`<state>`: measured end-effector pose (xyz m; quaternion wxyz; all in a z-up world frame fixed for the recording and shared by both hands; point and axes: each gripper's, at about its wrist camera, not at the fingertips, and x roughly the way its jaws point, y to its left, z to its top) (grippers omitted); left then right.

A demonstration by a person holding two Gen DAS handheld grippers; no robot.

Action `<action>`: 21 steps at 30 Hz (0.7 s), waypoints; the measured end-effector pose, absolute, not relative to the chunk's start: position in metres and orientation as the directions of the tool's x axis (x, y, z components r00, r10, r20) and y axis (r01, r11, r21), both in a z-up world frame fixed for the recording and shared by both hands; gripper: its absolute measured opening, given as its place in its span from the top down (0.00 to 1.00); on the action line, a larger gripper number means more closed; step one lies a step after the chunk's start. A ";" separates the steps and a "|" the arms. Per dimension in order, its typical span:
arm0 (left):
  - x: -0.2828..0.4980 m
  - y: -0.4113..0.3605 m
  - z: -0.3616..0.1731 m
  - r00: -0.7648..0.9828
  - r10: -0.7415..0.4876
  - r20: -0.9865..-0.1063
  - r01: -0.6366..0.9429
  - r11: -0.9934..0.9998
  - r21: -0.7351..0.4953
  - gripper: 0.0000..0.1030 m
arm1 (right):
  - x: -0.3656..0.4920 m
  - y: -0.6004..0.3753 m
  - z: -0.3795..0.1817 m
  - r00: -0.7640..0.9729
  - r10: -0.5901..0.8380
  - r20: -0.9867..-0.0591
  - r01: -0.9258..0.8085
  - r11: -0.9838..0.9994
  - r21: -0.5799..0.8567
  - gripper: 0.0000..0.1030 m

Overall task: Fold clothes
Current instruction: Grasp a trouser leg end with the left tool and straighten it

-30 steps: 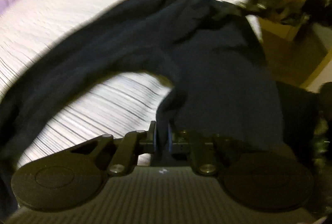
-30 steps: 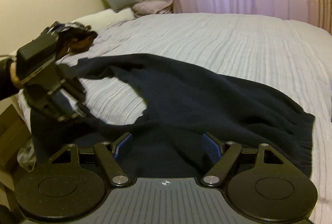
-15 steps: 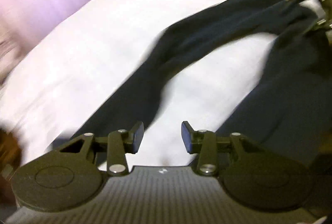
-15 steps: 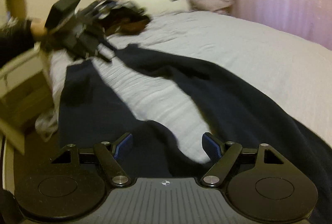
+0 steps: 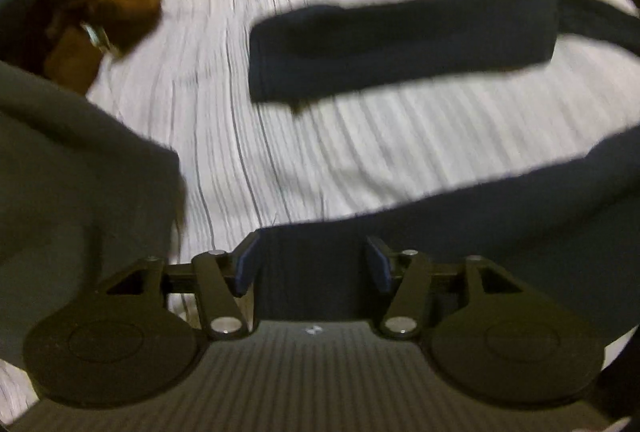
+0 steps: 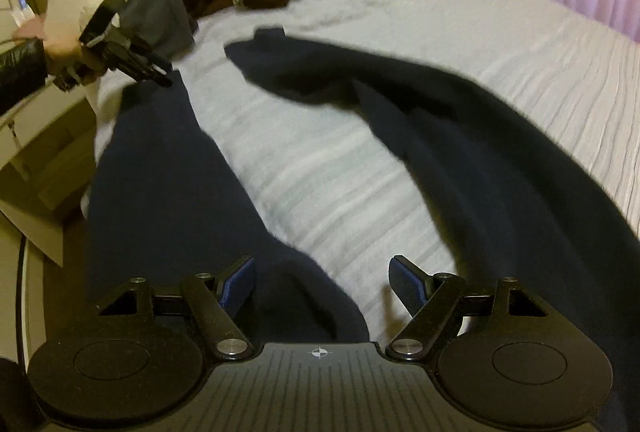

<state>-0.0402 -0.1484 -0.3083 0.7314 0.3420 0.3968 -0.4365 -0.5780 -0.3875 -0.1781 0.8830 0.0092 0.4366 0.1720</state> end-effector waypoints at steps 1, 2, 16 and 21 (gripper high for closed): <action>-0.041 -0.149 -0.313 0.309 -0.367 -0.877 0.910 0.383 0.160 0.38 | -0.578 -0.389 -0.181 0.548 0.311 -0.776 -0.293 0.941 0.170 0.26; -0.040 -0.148 -0.315 0.312 -0.375 -0.873 0.909 0.384 0.160 0.37 | -0.579 -0.389 -0.182 0.544 0.314 -0.778 -0.291 0.940 0.176 0.30; -0.039 -0.127 -0.289 0.386 -0.532 -0.754 0.878 0.462 0.124 0.87 | -0.591 -0.392 -0.162 0.601 0.306 -0.738 -0.265 0.948 0.177 0.90; -0.045 -0.136 -0.305 0.400 -0.434 -0.807 0.876 0.439 0.198 0.84 | -0.582 -0.385 -0.178 0.588 0.260 -0.766 -0.255 0.958 0.130 0.89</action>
